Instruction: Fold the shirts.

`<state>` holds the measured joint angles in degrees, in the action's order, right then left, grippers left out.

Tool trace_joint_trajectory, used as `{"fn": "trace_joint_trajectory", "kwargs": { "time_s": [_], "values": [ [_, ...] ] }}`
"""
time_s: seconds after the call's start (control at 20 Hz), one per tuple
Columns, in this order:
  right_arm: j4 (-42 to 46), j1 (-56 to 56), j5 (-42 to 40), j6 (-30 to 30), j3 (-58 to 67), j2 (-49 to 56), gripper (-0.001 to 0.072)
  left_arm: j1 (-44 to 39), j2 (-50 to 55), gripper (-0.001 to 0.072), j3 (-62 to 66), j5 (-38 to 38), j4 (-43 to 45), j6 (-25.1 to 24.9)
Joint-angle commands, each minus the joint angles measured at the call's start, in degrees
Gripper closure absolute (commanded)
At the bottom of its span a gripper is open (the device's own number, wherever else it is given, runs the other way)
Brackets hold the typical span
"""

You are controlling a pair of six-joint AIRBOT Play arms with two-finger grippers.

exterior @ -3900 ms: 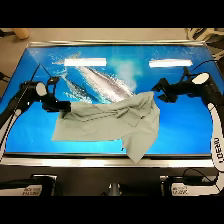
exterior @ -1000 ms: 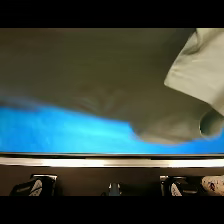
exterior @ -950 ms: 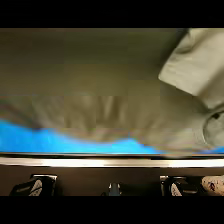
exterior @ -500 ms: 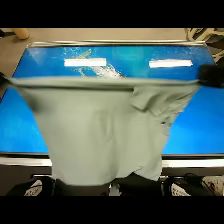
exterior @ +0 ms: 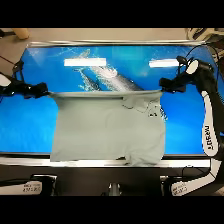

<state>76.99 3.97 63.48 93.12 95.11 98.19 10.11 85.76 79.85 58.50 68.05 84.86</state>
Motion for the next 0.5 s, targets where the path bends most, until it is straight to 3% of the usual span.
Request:
{"fn": "trace_joint_trajectory", "kwargs": {
  "time_s": [0.0, 0.2, 0.45],
  "values": [
    [-1.5, -0.1, -14.8, 4.4, 0.0, 1.6, 0.0692, -1.6, 7.1, 0.0681, 7.3, -4.5, -0.8, 0.0],
    [-1.4, 0.3, -6.9, 2.3, 0.9, 1.1, 0.0691, -1.8, 7.5, 0.0681, 8.0, -0.9, -0.7, 0.0],
    [3.8, 0.2, 22.3, 3.1, -0.6, -0.3, 0.0691, -2.5, 7.2, 0.0681, 5.1, 21.2, 3.8, 0.2]
  ]
}}
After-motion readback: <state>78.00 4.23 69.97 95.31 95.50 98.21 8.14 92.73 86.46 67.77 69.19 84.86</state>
